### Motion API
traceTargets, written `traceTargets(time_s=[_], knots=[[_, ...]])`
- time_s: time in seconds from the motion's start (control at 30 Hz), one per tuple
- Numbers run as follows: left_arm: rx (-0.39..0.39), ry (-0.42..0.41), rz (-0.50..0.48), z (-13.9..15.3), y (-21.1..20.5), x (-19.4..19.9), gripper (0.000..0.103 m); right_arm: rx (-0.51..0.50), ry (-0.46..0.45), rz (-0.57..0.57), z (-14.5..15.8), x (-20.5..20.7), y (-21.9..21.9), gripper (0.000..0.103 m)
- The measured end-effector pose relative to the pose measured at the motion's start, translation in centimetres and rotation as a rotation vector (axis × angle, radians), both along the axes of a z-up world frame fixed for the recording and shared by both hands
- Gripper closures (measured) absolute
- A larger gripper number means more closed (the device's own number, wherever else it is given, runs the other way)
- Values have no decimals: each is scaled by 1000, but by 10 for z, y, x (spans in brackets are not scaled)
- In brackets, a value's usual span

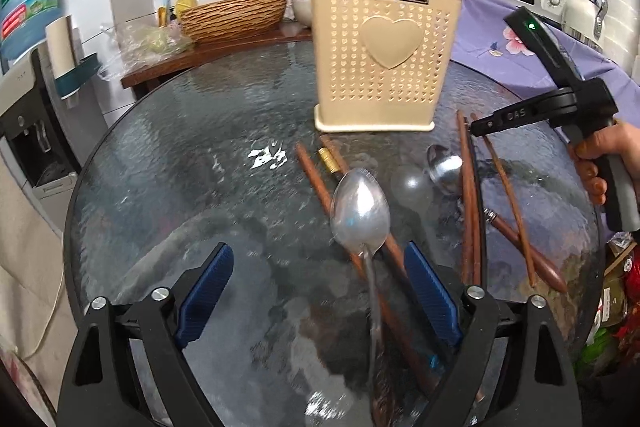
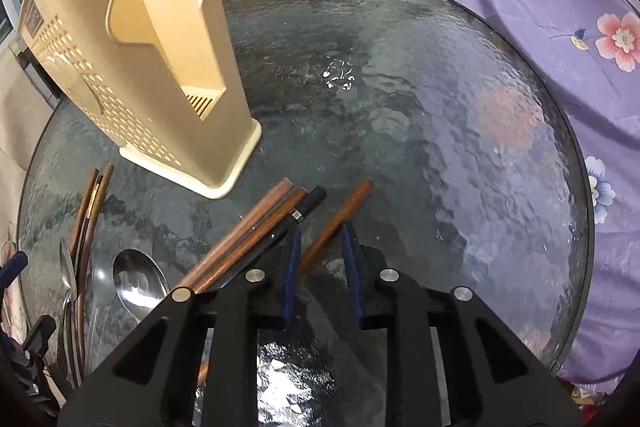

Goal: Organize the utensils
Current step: 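Lower the left tool onto the silver spoon and close on it while the right tool approaches the chopsticks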

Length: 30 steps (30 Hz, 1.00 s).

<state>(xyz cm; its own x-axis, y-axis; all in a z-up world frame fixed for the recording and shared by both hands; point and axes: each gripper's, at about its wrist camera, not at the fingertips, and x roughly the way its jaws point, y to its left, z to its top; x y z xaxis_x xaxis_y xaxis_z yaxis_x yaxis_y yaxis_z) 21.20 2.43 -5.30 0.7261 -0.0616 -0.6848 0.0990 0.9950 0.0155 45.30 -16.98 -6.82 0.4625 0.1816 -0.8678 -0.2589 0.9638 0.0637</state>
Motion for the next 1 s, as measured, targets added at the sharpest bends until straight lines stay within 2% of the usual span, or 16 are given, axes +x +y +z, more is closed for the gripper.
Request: traceTargets(time_s=[0.27, 0.4, 0.6, 0.7, 0.77, 0.9, 1.0], knots=[[81, 25, -17, -2, -26, 22, 22, 18, -1, -5, -2, -2, 0, 83], [42, 65, 4, -8, -25, 33, 28, 31, -2, -1, 0, -19, -3, 84], [39, 78, 33, -10, -24, 42, 34, 27, -11, 14, -1, -26, -2, 84], [56, 88, 38, -12, -26, 47, 40, 19, -18, 20, -1, -30, 2, 84], [49, 99, 38, -13, -26, 49, 49, 15, -23, 23, -1, -32, 4, 84], [40, 104, 38, -14, -26, 50, 55, 14, -24, 25, 0, -35, 7, 84], [28, 106, 36, -12, -26, 51, 65, 20, -23, 24, 1, -35, 6, 84]])
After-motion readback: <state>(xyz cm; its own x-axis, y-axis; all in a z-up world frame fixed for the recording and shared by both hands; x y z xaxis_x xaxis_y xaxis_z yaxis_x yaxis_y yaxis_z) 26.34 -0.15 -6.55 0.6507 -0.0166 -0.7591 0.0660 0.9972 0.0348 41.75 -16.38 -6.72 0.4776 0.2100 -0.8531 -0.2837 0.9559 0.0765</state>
